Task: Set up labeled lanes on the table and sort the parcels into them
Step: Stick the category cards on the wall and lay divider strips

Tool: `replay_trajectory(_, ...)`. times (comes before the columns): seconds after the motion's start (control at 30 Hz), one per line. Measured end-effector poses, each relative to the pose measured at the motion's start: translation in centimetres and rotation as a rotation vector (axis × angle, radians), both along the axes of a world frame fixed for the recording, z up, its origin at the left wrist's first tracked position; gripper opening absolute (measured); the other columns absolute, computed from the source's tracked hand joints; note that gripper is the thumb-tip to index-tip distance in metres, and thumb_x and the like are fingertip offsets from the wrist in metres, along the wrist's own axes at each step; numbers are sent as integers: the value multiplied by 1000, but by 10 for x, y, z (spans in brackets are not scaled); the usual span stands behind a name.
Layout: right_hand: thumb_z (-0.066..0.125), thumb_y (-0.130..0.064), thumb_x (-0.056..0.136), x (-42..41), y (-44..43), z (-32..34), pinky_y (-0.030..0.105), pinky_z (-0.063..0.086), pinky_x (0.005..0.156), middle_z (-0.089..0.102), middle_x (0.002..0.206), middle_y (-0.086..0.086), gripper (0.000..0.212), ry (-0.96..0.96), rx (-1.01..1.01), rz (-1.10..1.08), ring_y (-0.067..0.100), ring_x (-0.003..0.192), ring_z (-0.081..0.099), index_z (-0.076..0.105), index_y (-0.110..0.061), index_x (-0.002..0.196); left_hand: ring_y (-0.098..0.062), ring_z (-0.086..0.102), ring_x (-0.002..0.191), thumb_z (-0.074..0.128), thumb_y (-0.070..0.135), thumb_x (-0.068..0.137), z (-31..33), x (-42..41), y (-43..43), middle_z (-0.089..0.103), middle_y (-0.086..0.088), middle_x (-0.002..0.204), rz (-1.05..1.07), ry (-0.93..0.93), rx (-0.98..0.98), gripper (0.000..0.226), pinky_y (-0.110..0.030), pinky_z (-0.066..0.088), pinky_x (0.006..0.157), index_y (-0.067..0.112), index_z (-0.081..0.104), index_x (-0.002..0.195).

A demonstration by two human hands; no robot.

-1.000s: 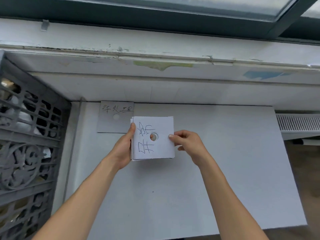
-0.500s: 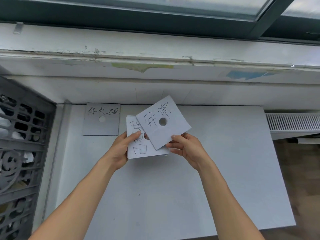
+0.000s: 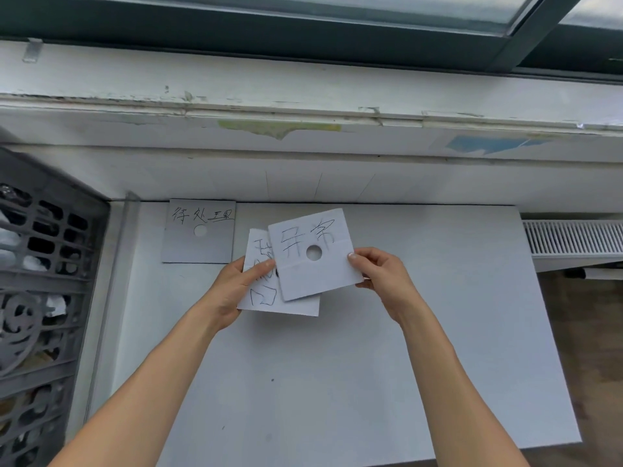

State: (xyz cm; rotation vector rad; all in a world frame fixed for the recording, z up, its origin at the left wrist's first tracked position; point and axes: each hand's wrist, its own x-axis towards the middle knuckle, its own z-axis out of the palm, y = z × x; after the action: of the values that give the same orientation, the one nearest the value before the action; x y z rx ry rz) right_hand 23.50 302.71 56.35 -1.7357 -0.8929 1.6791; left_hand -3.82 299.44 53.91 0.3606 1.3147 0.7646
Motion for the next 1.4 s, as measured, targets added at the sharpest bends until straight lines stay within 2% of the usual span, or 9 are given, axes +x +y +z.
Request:
replay_trajectory(0.13, 68, -22, 94, 7, 19, -11, 25, 55, 65, 73, 93, -4, 8, -88, -13, -193, 11, 82, 66, 72, -19, 100, -25, 74, 98, 61, 20, 97, -4, -16, -4, 76, -5, 109, -132, 68, -34, 21, -33, 58, 71, 17, 66, 117)
replay_trajectory(0.47, 69, -17, 93, -18, 48, -51, 17, 48, 48, 66, 81, -2, 12, -233, -54, -177, 12, 69, 60, 73, -8, 100, -26, 74, 92, 62, 16, 86, -10, -50, -17, 76, -7, 106, -278, 139, -116, 29, -33, 58, 67, 18, 66, 115)
replay_trajectory(0.57, 71, -22, 90, -24, 49, -61, 24, 48, 57, 64, 72, -1, 14, -368, -42, -121, 19, 67, 59, 73, -8, 90, -26, 74, 93, 65, 21, 77, -8, -56, -17, 76, -7, 107, -310, 123, -106, 38, -32, 58, 65, 18, 67, 115)
replay_trajectory(0.67, 71, -30, 89, -33, 50, -66, 26, 43, 69, 68, 82, -1, 19, -536, -9, -18, 18, 77, 61, 71, -11, 87, -27, 74, 95, 66, 13, 90, -6, -57, -14, 76, -7, 109, -295, 101, -70, 26, -33, 58, 71, 17, 68, 115)
replay_trajectory(0.93, 61, -31, 92, -43, 49, -57, 28, 36, 65, 60, 87, -4, 19, -829, 47, 114, 21, 78, 54, 62, -12, 93, -26, 73, 98, 72, 14, 88, 5, -48, -6, 76, -5, 109, -352, 117, 11, 23, -33, 56, 78, 19, 74, 110)
replay_trajectory(1.07, 60, -37, 96, -50, 37, -34, 27, 44, 67, 70, 90, 0, 27, -523, 100, 47, 18, 78, 63, 67, -12, 95, -23, 74, 95, 75, 15, 85, 13, -41, 1, 76, -4, 107, -391, 124, 43, 20, -27, 56, 72, 25, 76, 104)
replay_trajectory(1.13, 64, -42, 95, -55, 23, -15, 22, 46, 62, 73, 85, -2, 28, -279, 78, 143, 8, 69, 67, 70, -14, 96, -24, 74, 96, 77, 17, 84, 17, -35, 5, 77, -3, 106, -422, 129, 54, 21, -29, 56, 75, 27, 77, 102)
replay_trajectory(1.23, 75, -38, 87, -56, -6, 2, 13, 47, 59, 72, 82, -10, 20, -152, 27, 312, 0, 68, 64, 74, -19, 95, -25, 74, 96, 79, 18, 82, 21, -24, 11, 77, -3, 105, -470, 138, 68, 22, -31, 57, 78, 27, 77, 101)
replay_trajectory(1.4, 76, -25, 88, -26, -33, 8, 22, 52, 71, 76, 90, 0, 18, 2, 17, -8, 11, 80, 68, 74, -9, 95, -23, 71, 100, 72, 34, 84, 29, -1, 18, 72, -9, 119, -323, -46, 47, 35, -32, 56, 80, 23, 72, 117)
